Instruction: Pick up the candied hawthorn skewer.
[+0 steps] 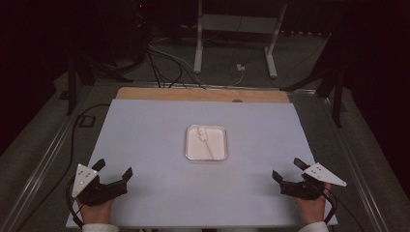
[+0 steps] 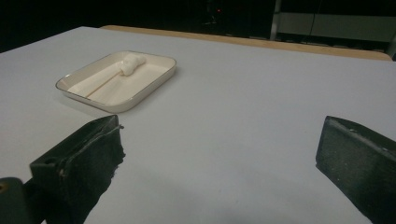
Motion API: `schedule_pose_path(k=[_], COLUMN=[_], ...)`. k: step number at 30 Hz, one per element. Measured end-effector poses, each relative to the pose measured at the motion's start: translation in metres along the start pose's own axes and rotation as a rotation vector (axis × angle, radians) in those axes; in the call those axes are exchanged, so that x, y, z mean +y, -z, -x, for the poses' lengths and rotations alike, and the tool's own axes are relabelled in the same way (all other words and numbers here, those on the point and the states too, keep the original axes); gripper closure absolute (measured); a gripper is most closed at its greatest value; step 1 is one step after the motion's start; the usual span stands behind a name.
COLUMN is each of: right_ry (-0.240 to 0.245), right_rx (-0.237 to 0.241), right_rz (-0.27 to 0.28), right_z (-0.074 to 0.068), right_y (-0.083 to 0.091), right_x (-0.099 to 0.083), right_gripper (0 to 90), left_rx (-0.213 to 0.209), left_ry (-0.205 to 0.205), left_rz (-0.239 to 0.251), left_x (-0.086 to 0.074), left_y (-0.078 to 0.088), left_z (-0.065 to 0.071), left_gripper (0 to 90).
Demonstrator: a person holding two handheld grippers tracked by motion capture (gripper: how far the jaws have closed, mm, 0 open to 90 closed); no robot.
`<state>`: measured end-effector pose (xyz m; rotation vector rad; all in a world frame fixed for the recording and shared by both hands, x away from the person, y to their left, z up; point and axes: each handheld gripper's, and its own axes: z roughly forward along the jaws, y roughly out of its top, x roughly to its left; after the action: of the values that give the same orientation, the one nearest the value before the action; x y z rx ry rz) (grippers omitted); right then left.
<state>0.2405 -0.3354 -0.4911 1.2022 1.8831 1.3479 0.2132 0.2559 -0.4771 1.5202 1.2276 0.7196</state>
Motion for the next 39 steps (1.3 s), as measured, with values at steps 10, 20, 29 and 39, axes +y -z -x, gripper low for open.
schedule_pose_path(k=[10, 20, 29, 39], right_ry=[-0.019, -0.033, -0.045, -0.059], right_rx=[-0.003, -0.015, -0.025, -0.049], right_rz=[-0.008, -0.007, -0.023, -0.030], right_z=[0.000, 0.001, 0.001, 0.003], right_y=[-0.001, 0.001, 0.000, 0.002], right_x=[-0.001, -0.001, -0.001, 0.000], right_gripper=[0.5, 0.5, 0.4, 0.0], left_rx=[0.001, -0.045, -0.103, -0.157], left_ry=[0.014, -0.018, 0.032, 0.000], left_rz=[-0.037, -0.045, -0.088, -0.139], left_x=[0.004, 0.026, 0.043, 0.060], left_y=[-0.003, -0.009, -0.032, -0.074], left_z=[0.007, 0.016, 0.028, 0.056], left_gripper=[0.6, 0.6, 0.6, 0.5])
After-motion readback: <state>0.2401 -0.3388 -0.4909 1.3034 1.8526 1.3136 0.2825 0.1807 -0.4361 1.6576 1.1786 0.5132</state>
